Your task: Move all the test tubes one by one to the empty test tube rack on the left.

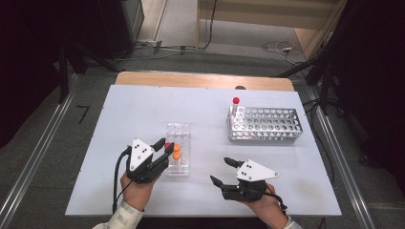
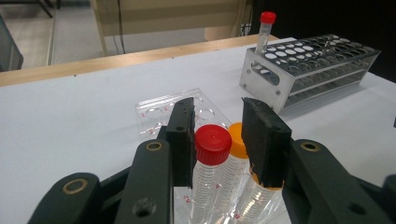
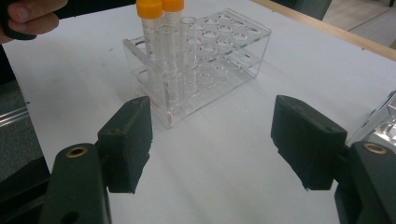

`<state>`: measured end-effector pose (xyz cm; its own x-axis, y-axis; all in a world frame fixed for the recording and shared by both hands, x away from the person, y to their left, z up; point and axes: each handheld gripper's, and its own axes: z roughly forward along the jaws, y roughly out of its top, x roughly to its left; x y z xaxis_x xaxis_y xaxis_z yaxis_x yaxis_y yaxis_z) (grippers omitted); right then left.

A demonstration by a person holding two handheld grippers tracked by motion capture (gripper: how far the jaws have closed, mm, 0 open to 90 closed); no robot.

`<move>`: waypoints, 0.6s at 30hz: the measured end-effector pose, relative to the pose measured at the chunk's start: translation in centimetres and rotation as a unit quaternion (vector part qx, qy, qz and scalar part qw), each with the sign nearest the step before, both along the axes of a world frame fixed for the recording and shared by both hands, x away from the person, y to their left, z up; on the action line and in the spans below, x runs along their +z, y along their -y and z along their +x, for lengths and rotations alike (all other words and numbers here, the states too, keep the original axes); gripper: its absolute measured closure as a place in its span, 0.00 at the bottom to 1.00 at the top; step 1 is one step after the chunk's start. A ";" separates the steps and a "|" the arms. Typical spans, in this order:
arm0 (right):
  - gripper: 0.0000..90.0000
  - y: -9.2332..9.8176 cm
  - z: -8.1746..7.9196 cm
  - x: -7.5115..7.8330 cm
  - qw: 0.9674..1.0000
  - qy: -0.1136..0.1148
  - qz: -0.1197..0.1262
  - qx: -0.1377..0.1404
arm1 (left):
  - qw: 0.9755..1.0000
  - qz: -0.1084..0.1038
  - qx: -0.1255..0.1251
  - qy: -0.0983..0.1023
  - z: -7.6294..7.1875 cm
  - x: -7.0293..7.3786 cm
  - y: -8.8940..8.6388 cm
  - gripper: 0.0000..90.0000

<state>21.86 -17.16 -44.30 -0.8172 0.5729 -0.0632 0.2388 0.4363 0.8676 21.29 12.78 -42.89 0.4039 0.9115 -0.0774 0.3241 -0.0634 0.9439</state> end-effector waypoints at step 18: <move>0.32 2.3 9.8 0.9 0.983 0.010 0.027 -0.182 | 0.998 -0.033 0.042 0.015 -0.1 0.7 -0.4 0.37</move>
<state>31.63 -19.43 -43.41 -0.5560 0.8303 -0.0381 0.3529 0.2773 0.8936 21.15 13.13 -42.24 0.3293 0.9356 -0.1275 0.2980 0.0251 0.9542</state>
